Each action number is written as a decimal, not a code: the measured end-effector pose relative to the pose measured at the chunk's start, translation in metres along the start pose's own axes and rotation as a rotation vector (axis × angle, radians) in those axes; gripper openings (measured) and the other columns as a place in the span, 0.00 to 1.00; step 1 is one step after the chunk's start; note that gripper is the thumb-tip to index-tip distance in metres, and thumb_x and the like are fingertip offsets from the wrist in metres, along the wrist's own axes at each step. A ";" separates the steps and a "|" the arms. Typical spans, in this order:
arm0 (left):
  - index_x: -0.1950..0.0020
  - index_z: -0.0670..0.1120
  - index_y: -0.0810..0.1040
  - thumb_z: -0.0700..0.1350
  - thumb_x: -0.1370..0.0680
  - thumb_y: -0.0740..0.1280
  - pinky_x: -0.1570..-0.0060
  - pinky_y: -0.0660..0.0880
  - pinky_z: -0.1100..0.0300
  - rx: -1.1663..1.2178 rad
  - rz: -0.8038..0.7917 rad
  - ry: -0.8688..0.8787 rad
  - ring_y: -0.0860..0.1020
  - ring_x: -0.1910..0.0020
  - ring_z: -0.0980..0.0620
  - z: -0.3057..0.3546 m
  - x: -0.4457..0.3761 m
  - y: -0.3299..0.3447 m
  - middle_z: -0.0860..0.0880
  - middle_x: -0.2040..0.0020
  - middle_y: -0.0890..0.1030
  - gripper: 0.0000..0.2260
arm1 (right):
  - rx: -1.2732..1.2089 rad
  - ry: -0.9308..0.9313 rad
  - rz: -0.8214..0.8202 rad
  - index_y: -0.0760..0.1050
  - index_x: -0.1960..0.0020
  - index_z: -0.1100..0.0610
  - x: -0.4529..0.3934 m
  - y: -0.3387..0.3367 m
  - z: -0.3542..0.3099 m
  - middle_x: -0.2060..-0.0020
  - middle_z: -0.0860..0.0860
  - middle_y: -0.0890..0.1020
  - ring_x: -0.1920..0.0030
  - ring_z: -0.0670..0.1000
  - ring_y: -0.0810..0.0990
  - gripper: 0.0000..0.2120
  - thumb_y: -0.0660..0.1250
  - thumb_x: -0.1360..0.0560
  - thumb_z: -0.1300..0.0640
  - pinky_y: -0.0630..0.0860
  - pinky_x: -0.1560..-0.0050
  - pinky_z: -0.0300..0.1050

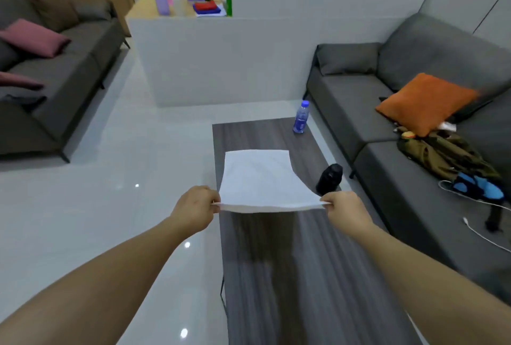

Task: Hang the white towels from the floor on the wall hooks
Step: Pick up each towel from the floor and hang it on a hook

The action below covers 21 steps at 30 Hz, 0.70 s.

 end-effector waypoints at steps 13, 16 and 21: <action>0.53 0.51 0.79 0.50 0.24 0.68 0.60 0.68 0.62 -0.112 -0.515 0.027 0.75 0.55 0.52 0.051 0.175 0.123 0.52 0.55 0.77 0.04 | 0.054 0.129 -0.332 0.83 0.58 0.53 0.200 0.065 0.086 0.63 0.49 0.82 0.62 0.49 0.81 0.07 0.66 0.26 0.59 0.82 0.59 0.47; 0.57 0.51 0.77 0.50 0.25 0.68 0.62 0.67 0.62 -0.087 -0.459 -0.004 0.75 0.56 0.52 0.059 0.184 0.126 0.52 0.57 0.76 0.04 | 0.032 0.139 -0.310 0.81 0.59 0.52 0.213 0.069 0.100 0.64 0.48 0.81 0.63 0.48 0.80 0.06 0.67 0.26 0.58 0.79 0.63 0.43; 0.53 0.48 0.81 0.50 0.24 0.69 0.57 0.73 0.58 -0.048 -0.360 -0.087 0.77 0.54 0.50 0.072 0.161 0.134 0.50 0.55 0.79 0.07 | 0.029 0.159 -0.288 0.77 0.61 0.49 0.190 0.079 0.124 0.65 0.46 0.79 0.64 0.48 0.78 0.06 0.68 0.26 0.57 0.79 0.62 0.44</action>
Point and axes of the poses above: each hand's wrist, its own x-axis away from the middle knuckle, its own y-axis out of the palm, z = x × y, the point moved 4 cm from there along -x, towards the middle knuckle
